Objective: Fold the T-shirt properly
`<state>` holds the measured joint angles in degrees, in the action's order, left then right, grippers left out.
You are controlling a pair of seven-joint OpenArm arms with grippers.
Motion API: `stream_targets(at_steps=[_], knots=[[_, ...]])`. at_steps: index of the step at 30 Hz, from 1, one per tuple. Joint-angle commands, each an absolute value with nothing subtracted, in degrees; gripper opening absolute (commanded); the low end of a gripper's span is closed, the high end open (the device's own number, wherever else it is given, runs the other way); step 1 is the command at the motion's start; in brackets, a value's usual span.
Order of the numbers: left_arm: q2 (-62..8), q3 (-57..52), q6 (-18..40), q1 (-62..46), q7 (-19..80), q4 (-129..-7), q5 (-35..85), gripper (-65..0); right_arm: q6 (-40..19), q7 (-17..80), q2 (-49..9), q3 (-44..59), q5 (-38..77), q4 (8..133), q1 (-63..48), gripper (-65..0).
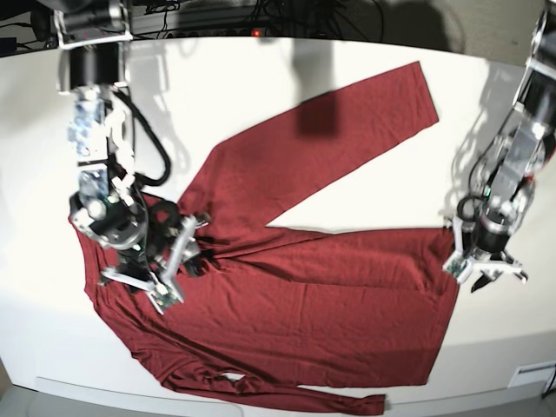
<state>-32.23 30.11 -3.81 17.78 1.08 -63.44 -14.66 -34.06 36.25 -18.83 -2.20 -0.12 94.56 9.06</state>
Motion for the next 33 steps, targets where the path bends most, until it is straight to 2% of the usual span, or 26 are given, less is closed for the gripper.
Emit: stream_targets(at_steps=[1, 4, 10, 15, 19, 23, 28, 33], knots=[[-34.02, 29.74, -4.54, 17.47, 0.75, -67.96, -15.14, -47.3, -35.73, 36.53, -20.47, -1.93, 1.76, 97.43, 9.10, -35.3], [-36.80, 29.74, -4.56, 11.86, 8.75, -79.44, -16.53, -47.3, -40.00, 42.17, -24.84, -1.93, 6.42, 102.13, 5.63, -35.3], [-39.13, 29.74, -4.56, 2.28, 27.18, -96.20, -19.68, -47.3, -40.00, 46.19, -32.88, -1.93, 12.91, 104.75, -1.41, -35.3], [-39.20, 29.74, -4.51, -5.82, 38.79, -102.78, -19.46, -47.3, -40.00, 46.13, -37.50, -1.96, 15.11, 104.77, -4.56, -35.3], [-39.20, 29.74, -4.49, -12.75, 39.44, -102.85, -19.49, -47.3, -40.00, 45.98, -40.42, -3.68, 16.95, 104.77, -4.78, -35.3], [-39.07, 29.74, -4.51, -19.38, 39.42, -102.89, -22.70, -47.3, -40.00, 45.58, -43.33, -11.18, 15.99, 104.77, -4.78, -35.3], [-38.92, 29.74, -4.51, -26.44, 38.76, -104.49, -30.28, -47.3, -40.00, 40.84, -43.66, -22.81, 4.78, 104.75, -4.08, -35.3], [-38.94, 29.74, -4.54, -31.79, 38.79, -109.16, -37.04, -47.3, -40.00, 39.88, -43.66, -30.26, 0.01, 104.75, -1.34, -35.3]])
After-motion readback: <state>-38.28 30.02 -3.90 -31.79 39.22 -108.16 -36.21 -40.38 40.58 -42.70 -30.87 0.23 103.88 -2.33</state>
